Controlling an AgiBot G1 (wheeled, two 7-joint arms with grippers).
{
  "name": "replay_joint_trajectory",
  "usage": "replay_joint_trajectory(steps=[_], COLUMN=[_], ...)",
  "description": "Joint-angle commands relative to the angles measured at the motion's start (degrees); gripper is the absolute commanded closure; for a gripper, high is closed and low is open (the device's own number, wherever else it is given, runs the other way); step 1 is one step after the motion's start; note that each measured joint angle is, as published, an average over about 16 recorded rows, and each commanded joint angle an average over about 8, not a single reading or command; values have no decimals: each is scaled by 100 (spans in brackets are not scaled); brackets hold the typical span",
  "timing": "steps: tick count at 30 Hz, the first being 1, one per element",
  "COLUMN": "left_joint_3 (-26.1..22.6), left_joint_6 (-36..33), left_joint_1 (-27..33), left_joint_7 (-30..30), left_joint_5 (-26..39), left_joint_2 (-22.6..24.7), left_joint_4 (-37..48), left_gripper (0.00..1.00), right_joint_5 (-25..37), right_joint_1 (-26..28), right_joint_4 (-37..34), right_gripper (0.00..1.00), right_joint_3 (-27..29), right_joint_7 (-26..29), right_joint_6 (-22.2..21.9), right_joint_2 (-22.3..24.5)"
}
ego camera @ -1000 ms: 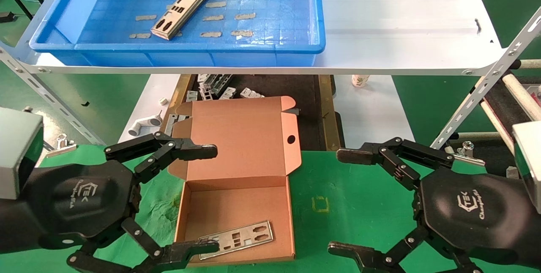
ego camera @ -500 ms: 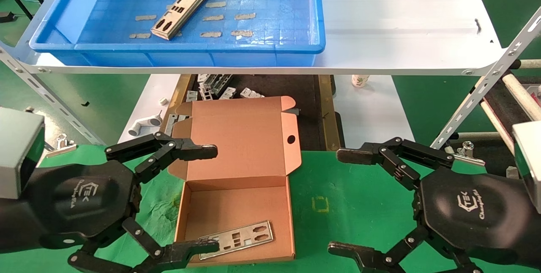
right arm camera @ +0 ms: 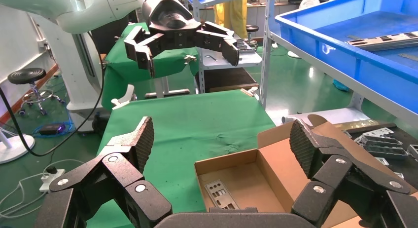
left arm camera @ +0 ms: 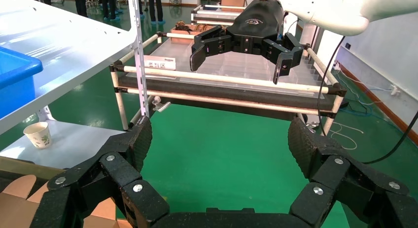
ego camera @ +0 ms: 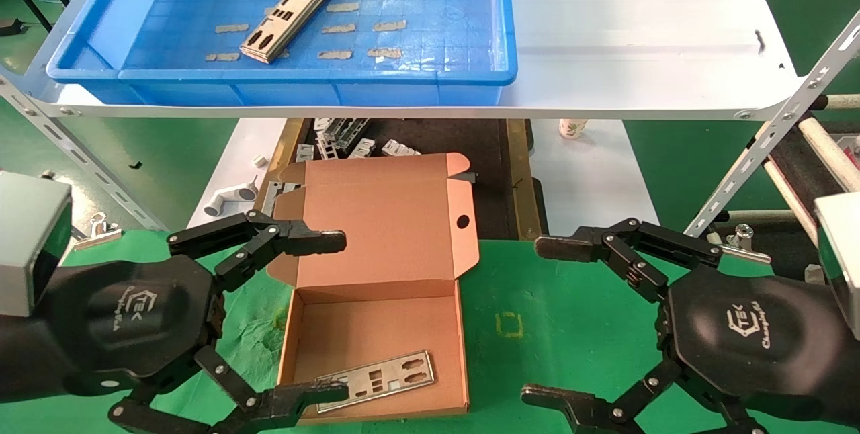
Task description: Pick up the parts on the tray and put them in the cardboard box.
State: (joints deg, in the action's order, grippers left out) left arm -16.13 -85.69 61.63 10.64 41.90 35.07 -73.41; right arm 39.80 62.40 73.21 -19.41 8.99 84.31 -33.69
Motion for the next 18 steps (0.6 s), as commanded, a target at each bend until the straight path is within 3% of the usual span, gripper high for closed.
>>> replay_joint_trajectory(steps=[1,18], left_joint_3=[-1,-4], left_joint_6=[0,-1], left_joint_1=[1,2], left_joint_7=[-1,-1], left_joint_5=[0,0], left_joint_2=[1,1], left_joint_4=[1,4], left_gripper=[0,0], right_joint_5=[0,0], right_joint_1=[0,0], right_joint_4=[0,0], right_gripper=[0,0], right_joint_3=[0,0], right_joint_7=[0,0], right_joint_6=[0,0], right_joint_2=[0,0])
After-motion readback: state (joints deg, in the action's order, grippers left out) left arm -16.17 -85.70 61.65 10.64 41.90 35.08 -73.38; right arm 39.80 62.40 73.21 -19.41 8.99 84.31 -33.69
